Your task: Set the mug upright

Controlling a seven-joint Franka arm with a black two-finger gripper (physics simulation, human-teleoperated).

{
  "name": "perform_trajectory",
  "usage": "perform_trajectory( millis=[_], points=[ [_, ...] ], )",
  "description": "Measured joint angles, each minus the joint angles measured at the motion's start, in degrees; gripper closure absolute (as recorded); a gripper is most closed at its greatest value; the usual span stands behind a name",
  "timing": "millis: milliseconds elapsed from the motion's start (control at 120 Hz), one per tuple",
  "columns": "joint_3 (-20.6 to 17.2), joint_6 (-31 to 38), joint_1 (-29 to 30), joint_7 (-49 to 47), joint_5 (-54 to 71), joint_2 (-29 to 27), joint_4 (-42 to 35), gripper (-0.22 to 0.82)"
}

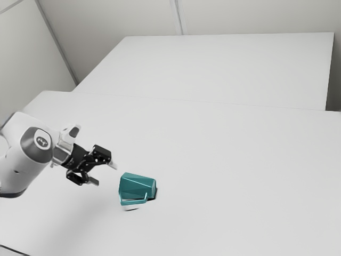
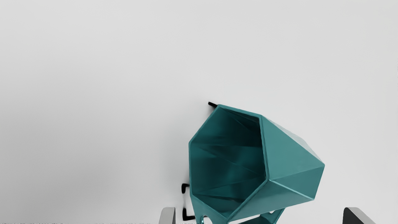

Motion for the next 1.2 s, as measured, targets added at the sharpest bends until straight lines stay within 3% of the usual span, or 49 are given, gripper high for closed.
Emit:
perform_trajectory(
  millis=[100,300,533,708,883,1200],
  points=[
    [0.1,0.9,0.1,3.3,-3.3,0.9,-0.8,0.02],
    [6.5,-2.7,0.1,11.0,-8.1,3.7,-0.8,0.02],
    [7.5,-7.7,-0.3,19.8,-11.7,6.2,-0.5,0.02],
    [11.3,-10.4,-0.4,25.4,-15.2,6.5,-0.1,0.02],
    [11.7,-11.4,-2.2,29.9,-19.8,9.4,0.0,0.02],
    [11.7,-12.1,-3.3,35.4,-23.1,9.5,1.3,0.02]
  ],
)
